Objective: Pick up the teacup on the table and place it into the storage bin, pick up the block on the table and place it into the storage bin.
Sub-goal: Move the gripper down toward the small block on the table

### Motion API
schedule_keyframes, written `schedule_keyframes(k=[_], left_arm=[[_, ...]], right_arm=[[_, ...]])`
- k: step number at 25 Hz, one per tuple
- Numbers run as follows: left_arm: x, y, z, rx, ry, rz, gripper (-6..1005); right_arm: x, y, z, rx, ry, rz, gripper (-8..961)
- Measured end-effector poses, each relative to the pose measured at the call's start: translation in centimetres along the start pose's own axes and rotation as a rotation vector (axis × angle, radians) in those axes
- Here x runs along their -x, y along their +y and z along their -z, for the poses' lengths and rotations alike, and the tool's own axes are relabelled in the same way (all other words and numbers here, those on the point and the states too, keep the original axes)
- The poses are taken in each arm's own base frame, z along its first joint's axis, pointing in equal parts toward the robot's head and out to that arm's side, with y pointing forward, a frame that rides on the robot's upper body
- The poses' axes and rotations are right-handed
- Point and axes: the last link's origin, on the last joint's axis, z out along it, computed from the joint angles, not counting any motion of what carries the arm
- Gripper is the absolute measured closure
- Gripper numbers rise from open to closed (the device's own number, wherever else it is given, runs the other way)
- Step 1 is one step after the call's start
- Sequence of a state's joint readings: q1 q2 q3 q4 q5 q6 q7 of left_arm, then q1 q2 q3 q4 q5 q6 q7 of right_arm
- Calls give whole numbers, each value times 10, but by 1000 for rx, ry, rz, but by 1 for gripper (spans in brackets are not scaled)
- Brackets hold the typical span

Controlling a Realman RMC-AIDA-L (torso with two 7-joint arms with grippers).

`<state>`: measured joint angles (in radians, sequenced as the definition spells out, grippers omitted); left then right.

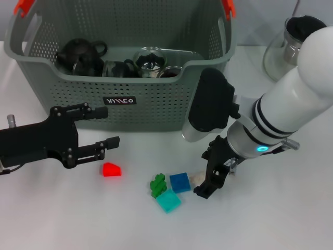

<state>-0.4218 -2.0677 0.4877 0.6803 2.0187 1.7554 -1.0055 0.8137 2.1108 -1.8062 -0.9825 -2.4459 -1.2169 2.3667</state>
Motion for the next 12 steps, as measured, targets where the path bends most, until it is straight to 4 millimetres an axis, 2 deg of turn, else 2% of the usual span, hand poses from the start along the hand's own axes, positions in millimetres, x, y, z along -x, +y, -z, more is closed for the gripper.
schedule_keyframes(k=[12], left_arm=[[0, 0, -2, 1, 2, 4, 324]], right_arm=[[1, 0, -5, 4, -10, -15, 87]])
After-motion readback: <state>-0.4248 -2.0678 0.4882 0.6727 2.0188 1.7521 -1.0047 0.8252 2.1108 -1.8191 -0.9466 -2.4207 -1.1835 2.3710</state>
